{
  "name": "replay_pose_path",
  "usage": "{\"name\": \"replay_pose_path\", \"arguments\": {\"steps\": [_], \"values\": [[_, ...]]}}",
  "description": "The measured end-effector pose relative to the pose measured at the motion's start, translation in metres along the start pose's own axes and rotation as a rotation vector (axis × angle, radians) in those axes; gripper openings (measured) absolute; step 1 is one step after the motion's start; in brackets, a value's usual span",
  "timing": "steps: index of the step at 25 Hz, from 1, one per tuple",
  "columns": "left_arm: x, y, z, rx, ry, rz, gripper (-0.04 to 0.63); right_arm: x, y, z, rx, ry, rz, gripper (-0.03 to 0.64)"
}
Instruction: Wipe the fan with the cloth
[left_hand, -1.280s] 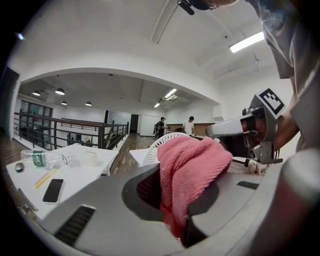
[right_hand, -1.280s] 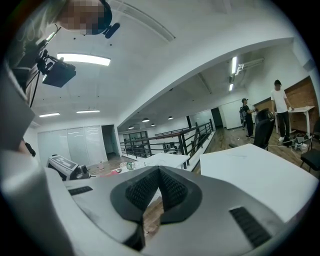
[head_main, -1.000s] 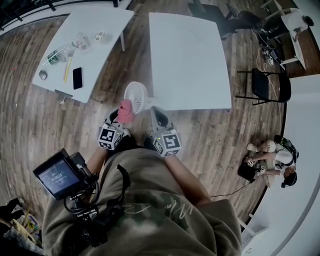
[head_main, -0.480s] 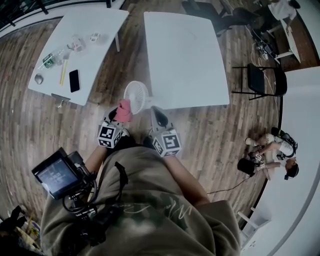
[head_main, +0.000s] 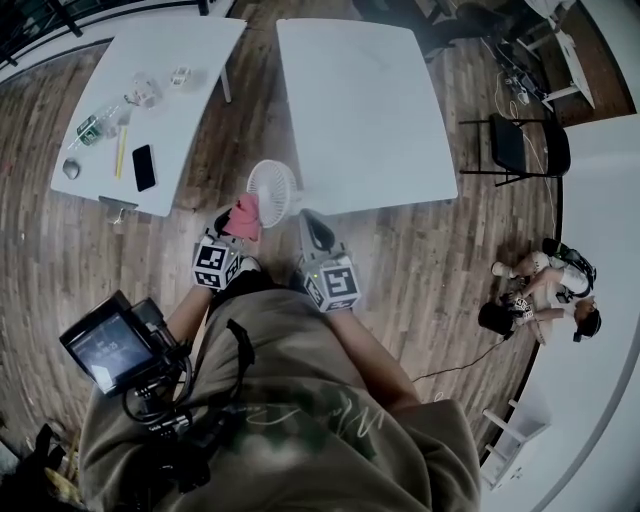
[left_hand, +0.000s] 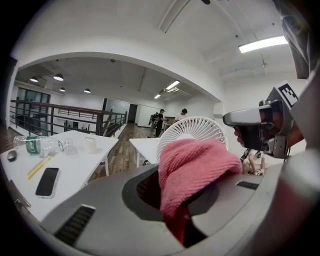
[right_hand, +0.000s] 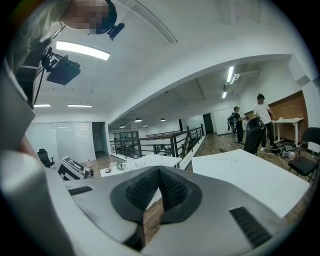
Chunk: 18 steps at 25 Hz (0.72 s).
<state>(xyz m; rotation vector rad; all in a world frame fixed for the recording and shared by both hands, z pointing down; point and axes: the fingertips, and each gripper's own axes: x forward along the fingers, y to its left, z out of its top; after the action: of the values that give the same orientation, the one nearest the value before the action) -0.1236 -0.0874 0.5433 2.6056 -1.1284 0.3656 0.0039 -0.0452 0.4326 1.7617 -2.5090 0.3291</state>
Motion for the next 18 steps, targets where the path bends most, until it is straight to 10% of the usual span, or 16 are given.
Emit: {"name": "replay_pose_path", "arguments": {"steps": [13,18], "values": [[-0.002,0.029,-0.004,-0.066,0.034,0.044,0.061,0.003,-0.002,0.005,0.015,-0.019,-0.025,0.012],[-0.01,0.021,0.057,0.037,-0.065,0.009,0.061,0.005,-0.004,0.008,0.02,-0.022,-0.034,0.012]]}}
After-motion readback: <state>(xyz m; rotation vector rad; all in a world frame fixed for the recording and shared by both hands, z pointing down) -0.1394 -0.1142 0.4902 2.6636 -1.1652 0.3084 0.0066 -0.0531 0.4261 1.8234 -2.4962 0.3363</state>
